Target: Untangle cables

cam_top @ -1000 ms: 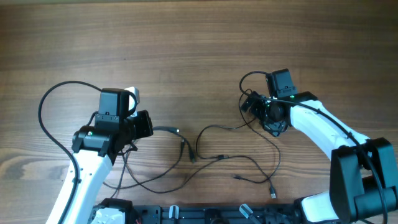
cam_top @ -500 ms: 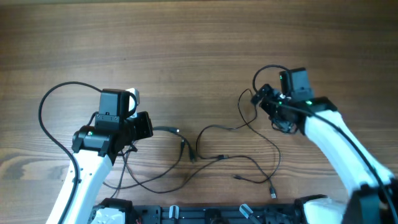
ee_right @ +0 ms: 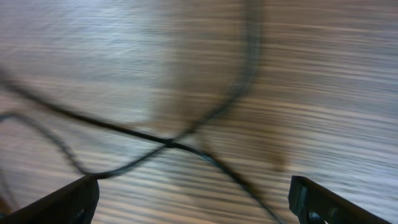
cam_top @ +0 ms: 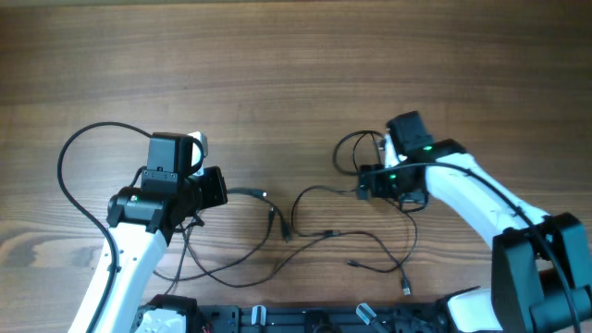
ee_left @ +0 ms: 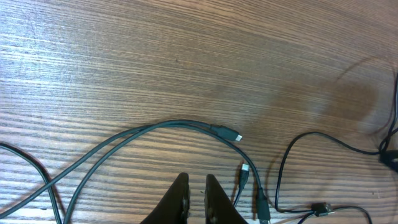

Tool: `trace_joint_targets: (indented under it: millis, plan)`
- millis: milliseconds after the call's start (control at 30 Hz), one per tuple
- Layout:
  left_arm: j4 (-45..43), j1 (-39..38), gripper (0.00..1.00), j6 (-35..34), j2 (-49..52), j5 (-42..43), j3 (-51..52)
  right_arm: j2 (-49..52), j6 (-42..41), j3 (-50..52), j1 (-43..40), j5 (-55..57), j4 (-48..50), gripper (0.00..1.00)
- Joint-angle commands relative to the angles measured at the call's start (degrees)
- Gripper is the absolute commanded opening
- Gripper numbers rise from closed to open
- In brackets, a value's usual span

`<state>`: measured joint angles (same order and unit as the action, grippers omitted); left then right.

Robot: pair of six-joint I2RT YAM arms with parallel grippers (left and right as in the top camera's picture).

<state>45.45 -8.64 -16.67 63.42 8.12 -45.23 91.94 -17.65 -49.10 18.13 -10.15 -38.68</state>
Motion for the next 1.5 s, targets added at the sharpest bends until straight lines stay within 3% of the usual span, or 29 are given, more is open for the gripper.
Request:
trace_joint_targets:
  millis: [0, 100, 233, 433, 633, 667, 700, 733, 767, 900, 1000, 1167, 1267, 1367, 1467]
  plan:
    - [0.0, -0.3, 0.11, 0.0, -0.5, -0.7, -0.1, 0.3, 2.5, 0.0, 5.1, -0.4, 1.9, 1.0]
    - [0.0, -0.3, 0.11, 0.0, -0.5, -0.7, -0.1, 0.4, -2.3, 0.0, 8.0, 1.1, 4.4, 1.0]
    - [0.3, -0.3, 0.11, -0.1, -0.5, -0.7, -0.1, 0.5, -22.7, 0.0, 8.4, 12.7, 5.8, 1.0]
    - [0.3, -0.3, 0.11, -0.1, -0.5, -0.7, -0.1, 1.7, -22.8, 0.0, 8.4, 13.6, 7.4, 1.0]
    - [0.3, -0.3, 0.1, 0.0, -0.5, -0.7, -0.1, 10.3, -19.8, 0.1, 8.4, 14.0, 10.9, 0.99]
    - [0.3, -0.3, 0.11, 0.0, -0.5, -0.7, -0.1, 12.0, -19.8, 0.1, 8.4, 14.0, 11.0, 0.91]
    - [0.3, -0.3, 0.11, 0.0, -0.5, -0.7, -0.1, 13.1, -19.8, 0.1, 8.4, 14.0, 11.0, 0.59]
    - [0.3, -0.3, 0.11, 0.0, -0.5, -0.7, -0.1, 13.7, -19.8, 0.1, 8.4, 13.8, 11.0, 0.1]
    - [0.3, -0.3, 0.11, 0.0, -0.5, -0.7, -0.1, 14.0, -19.6, 0.1, 8.4, 13.1, 10.8, 0.04]
    - [0.3, -0.3, 0.11, 0.0, -0.5, -0.7, -0.1, 10.8, -13.8, -0.5, 8.3, 11.9, 9.0, 0.04]
    - [0.3, -0.3, 0.11, -0.1, -0.5, -0.7, -0.1, 1.6, -13.9, -5.1, 7.5, 15.3, 1.6, 0.04]
    - [0.5, -0.3, 0.11, -0.1, -0.5, -0.7, -0.1, -14.1, -7.8, -19.8, 6.7, 37.3, -8.2, 0.04]
    - [0.5, -0.3, 0.11, -0.1, -0.5, -0.7, -0.1, -21.8, -7.0, -25.7, 1.8, 51.5, -4.6, 0.04]
    - [0.5, -0.3, 0.11, -0.1, -0.5, -0.7, -0.1, -26.2, 1.7, -26.0, -7.2, 53.1, 5.6, 0.04]
    - [0.5, -0.3, 0.11, -0.1, -0.5, -0.7, -0.1, -25.5, 1.5, -26.0, -19.5, 50.0, 9.5, 0.04]
